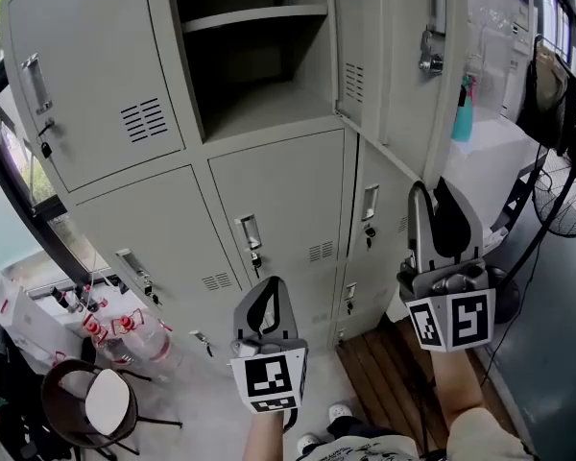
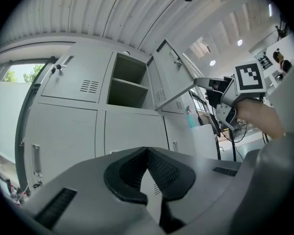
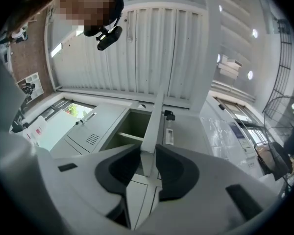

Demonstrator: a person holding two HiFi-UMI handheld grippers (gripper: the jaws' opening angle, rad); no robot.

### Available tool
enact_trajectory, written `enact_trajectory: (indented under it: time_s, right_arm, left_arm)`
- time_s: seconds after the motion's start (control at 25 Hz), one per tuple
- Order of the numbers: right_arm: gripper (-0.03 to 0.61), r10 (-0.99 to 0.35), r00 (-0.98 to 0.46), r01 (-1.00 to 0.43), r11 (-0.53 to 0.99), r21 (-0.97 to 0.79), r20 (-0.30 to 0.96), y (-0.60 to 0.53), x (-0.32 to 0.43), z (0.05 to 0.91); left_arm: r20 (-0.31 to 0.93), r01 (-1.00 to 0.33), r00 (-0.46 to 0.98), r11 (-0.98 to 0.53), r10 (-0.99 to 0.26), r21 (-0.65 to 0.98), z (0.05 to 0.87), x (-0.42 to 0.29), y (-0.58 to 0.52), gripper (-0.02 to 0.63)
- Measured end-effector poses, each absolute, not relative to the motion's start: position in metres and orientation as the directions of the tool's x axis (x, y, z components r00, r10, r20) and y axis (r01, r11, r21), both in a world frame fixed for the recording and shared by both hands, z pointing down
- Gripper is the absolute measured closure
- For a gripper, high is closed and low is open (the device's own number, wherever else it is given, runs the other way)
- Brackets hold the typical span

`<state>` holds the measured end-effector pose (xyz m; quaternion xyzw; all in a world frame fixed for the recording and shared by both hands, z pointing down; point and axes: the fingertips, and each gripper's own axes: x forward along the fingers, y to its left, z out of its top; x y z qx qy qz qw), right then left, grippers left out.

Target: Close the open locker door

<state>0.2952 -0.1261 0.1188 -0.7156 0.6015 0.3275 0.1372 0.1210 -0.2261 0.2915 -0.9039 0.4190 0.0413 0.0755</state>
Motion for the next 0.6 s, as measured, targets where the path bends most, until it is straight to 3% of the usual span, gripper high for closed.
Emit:
enact_trajectory:
  time_s: [0.6]
  right_arm:
    - [0.479, -0.762, -0.077, -0.981, -0.058, 0.186, -0.643, -0.164, 0.204, 0.121]
  left_arm:
    - [-0.142, -0.899, 0.437, -0.427, -0.888, -0.100, 0.290, 0.005, -0.223, 0.611]
